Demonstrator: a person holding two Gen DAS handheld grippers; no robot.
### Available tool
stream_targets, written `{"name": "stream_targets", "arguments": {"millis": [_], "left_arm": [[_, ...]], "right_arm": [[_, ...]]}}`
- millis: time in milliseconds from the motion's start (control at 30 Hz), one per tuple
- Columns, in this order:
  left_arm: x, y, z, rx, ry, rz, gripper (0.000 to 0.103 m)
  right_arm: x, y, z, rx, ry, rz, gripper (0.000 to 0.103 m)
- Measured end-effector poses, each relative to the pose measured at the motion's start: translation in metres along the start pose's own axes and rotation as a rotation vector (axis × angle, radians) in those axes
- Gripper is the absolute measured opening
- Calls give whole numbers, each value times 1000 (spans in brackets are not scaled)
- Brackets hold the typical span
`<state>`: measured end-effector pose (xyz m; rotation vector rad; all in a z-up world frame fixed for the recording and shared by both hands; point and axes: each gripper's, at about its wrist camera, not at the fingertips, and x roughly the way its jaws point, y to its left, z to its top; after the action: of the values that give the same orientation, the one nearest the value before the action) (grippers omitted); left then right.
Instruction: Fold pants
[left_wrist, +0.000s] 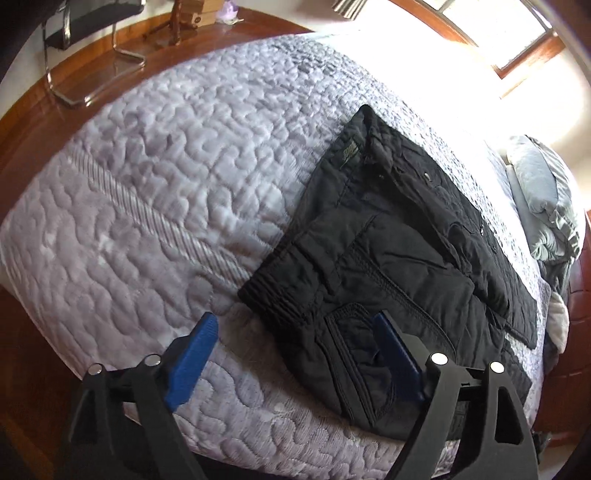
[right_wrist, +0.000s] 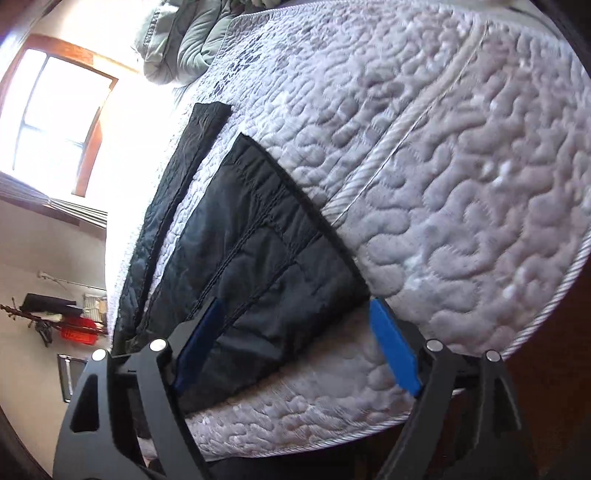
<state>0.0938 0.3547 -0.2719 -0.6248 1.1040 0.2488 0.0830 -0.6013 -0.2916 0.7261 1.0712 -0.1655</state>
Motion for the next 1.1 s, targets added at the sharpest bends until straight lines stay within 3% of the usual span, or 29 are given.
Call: {"name": "stream_targets", "arguments": {"millis": [33, 100, 200, 267, 433, 633, 900, 967, 1000, 1033, 1100], "left_arm": [[-7, -4, 10, 31, -4, -4, 90], [-14, -19, 43, 90, -22, -22, 100], [-7, -55, 98, 185, -3, -95, 99], [9, -80, 135, 225, 24, -141, 99], [79, -116, 199, 231, 121, -197, 99], [152, -118, 240, 261, 214, -173, 99], [202, -119, 259, 360, 296, -217, 99], [200, -121, 259, 387, 294, -215, 90], [200, -122, 260, 395, 294, -214, 64], [201, -123, 261, 391, 301, -210, 51], [201, -128, 259, 405, 294, -203, 44]], "right_arm": [[-8, 6, 6, -44, -6, -57, 83], [-20, 23, 18, -125, -15, -73, 83], [-15, 63, 40, -179, 7, 14, 91], [4, 96, 58, -199, 38, 73, 92], [72, 181, 101, -247, 117, 140, 92], [142, 243, 157, -293, 181, 126, 92], [201, 265, 223, -321, 216, 94, 92], [211, 264, 241, -324, 219, 73, 92], [215, 263, 250, -330, 211, 61, 92], [218, 262, 259, -330, 206, 55, 92], [223, 260, 278, -332, 200, 43, 92]]}}
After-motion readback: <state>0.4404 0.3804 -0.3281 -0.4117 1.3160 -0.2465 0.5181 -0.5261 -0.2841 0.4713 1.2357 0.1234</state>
